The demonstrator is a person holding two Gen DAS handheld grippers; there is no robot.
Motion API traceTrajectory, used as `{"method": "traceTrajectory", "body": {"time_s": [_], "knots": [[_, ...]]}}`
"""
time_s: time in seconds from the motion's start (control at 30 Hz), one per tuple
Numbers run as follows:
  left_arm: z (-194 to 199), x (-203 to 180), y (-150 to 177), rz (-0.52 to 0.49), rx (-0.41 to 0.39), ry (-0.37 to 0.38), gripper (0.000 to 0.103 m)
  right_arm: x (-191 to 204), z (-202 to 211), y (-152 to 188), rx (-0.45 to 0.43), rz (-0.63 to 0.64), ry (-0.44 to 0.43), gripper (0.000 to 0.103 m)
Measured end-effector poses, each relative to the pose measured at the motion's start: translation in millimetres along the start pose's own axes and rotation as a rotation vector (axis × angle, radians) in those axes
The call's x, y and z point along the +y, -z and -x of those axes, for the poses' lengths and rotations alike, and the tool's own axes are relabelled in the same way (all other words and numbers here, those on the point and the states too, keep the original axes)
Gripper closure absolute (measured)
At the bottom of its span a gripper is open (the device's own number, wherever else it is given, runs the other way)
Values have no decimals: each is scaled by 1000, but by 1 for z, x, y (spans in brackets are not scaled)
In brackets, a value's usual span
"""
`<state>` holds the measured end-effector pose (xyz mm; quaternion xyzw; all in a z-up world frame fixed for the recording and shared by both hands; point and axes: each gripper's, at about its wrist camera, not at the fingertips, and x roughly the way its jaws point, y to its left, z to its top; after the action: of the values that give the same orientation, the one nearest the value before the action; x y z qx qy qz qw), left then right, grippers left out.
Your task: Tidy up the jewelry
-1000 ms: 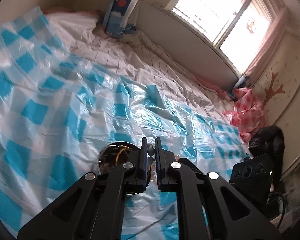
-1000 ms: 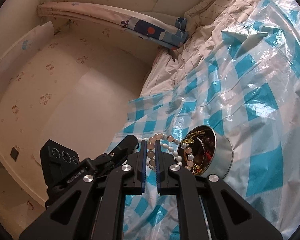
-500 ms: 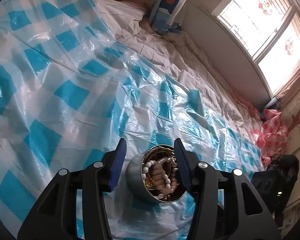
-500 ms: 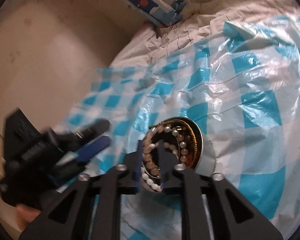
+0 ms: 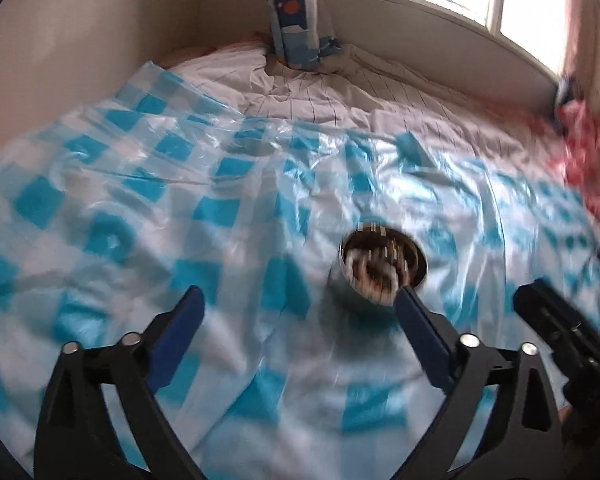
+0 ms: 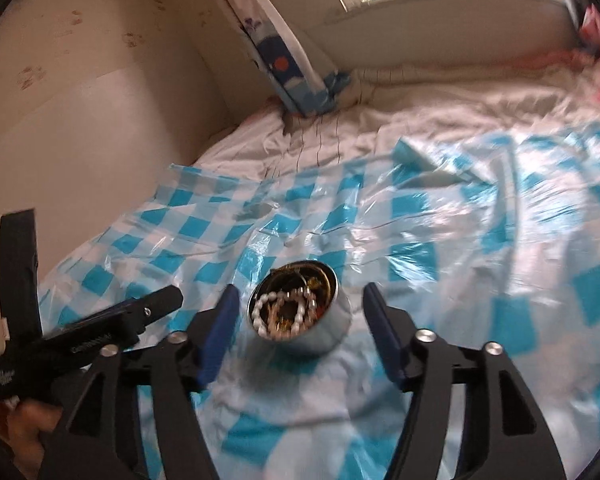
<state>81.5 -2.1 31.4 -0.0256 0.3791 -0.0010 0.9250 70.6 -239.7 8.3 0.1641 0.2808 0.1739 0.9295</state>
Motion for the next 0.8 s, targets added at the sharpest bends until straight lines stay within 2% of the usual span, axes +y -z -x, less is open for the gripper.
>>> {"method": "traceTrajectory", "body": {"time_s": [0.17, 0.27, 0.37, 0.47, 0.5, 0.67, 0.8], "knots": [[46, -2, 51, -92, 33, -29, 8, 19, 57, 36, 1, 87, 63, 26], [63, 5, 76, -72, 47, -36, 8, 29, 84, 58, 7, 153, 116, 20], [77, 14, 91, -15, 46, -32, 8, 34, 100, 78, 9, 197, 170, 19], [88, 19, 97, 19, 6, -41, 8, 30, 113, 87, -3, 185, 187, 18], [90, 19, 98, 21, -5, -47, 8, 29, 118, 87, -22, 177, 196, 15], [97, 9, 100, -19, -46, -69, 8, 23, 130, 88, -74, 148, 197, 11], [102, 5, 101, -42, -39, -46, 8, 15, 133, 88, -74, 107, 192, 9]]}}
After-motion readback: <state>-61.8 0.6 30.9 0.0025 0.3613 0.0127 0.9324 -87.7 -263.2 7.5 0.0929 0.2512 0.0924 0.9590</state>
